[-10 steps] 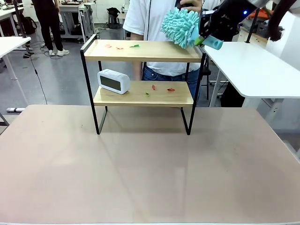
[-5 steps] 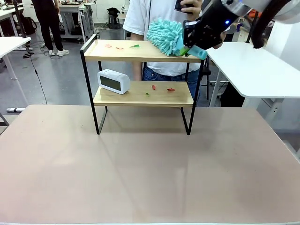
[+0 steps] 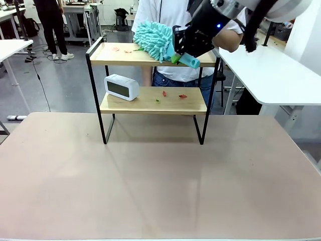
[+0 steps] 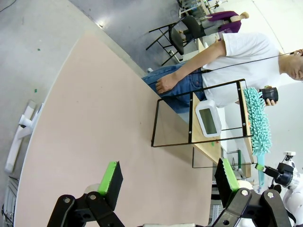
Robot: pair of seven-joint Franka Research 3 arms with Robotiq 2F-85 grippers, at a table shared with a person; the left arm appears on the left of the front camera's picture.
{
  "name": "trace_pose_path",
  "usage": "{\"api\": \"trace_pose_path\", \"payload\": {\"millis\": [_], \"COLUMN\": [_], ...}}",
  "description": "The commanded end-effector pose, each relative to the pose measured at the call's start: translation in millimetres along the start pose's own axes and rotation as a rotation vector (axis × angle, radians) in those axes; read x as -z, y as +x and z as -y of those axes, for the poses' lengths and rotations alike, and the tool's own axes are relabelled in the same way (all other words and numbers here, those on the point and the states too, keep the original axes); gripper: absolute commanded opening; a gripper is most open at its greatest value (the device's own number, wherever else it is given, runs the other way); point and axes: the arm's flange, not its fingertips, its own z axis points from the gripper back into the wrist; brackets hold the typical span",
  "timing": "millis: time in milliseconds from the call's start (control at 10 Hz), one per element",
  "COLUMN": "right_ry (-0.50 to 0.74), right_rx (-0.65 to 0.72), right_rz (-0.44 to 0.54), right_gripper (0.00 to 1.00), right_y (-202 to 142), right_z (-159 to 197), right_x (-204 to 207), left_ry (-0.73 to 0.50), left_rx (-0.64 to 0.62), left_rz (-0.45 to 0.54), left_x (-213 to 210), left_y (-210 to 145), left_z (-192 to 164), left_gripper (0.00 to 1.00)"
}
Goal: Clean the shelf.
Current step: Clean the specific tier of the Shelf with the Duster once objects are removed.
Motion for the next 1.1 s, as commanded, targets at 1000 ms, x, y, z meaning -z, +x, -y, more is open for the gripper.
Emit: {"api": "trace_pose_path", "payload": {"millis": [1000], "right_ry": [0.399], "right_rx": [-0.47], "right_rz": [-0.386], "right_gripper": [0.0], "right_y": [7], "right_z": [42], "right_x": [-42], "left_ry": [-0.024], "left_rx": [0.019], "left_rz": [0.008], "left_x": [1], "left_y": [1], "left_z": [-1], "left_gripper": [1.0]}}
